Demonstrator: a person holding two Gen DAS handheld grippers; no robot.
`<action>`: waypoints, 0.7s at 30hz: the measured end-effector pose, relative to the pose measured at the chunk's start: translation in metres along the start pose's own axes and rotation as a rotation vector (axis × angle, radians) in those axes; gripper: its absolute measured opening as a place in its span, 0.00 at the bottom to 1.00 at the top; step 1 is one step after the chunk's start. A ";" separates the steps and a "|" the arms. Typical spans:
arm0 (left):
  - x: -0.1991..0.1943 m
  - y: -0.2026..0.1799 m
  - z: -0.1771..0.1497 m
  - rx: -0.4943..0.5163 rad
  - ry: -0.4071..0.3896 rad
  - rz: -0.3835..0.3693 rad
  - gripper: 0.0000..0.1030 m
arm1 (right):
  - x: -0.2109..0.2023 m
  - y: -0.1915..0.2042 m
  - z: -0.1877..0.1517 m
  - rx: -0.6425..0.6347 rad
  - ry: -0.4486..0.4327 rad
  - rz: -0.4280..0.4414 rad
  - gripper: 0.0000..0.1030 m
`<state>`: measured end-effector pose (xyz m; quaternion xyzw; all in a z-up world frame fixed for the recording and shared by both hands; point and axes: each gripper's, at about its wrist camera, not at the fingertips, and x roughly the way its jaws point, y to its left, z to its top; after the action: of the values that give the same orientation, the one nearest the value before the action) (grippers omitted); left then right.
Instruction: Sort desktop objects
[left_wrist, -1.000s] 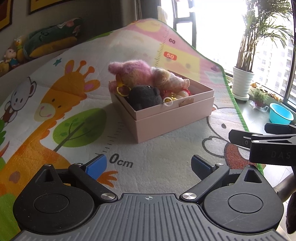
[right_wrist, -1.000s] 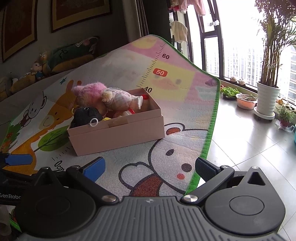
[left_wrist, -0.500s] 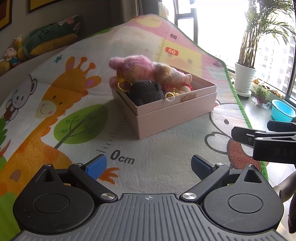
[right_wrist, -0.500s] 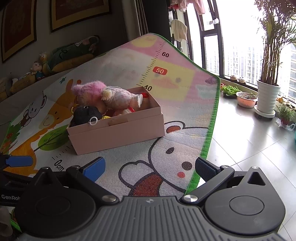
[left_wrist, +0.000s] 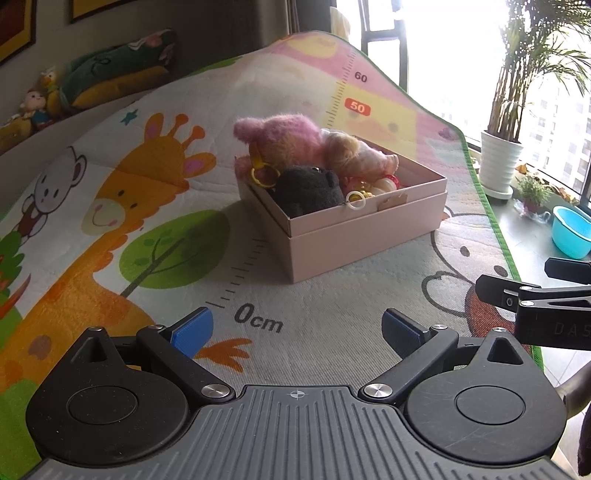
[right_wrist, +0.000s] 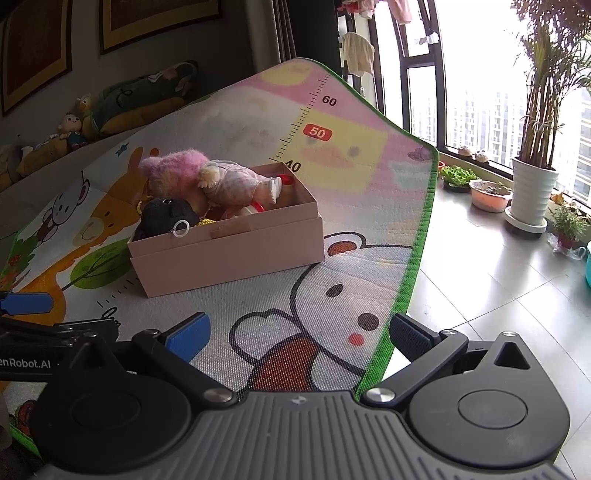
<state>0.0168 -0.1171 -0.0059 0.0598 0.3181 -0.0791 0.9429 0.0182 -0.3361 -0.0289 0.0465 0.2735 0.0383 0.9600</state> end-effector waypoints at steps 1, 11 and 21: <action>0.000 0.000 0.000 -0.001 -0.001 0.001 0.97 | 0.000 0.000 0.000 0.000 0.001 0.000 1.00; 0.000 0.000 0.000 -0.002 -0.002 -0.003 0.97 | 0.002 0.000 -0.001 0.001 0.009 0.003 1.00; 0.001 0.000 0.000 -0.003 -0.002 -0.005 0.97 | 0.004 0.000 -0.003 0.005 0.019 0.006 1.00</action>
<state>0.0173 -0.1168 -0.0063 0.0576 0.3172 -0.0814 0.9431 0.0196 -0.3356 -0.0339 0.0493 0.2825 0.0408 0.9571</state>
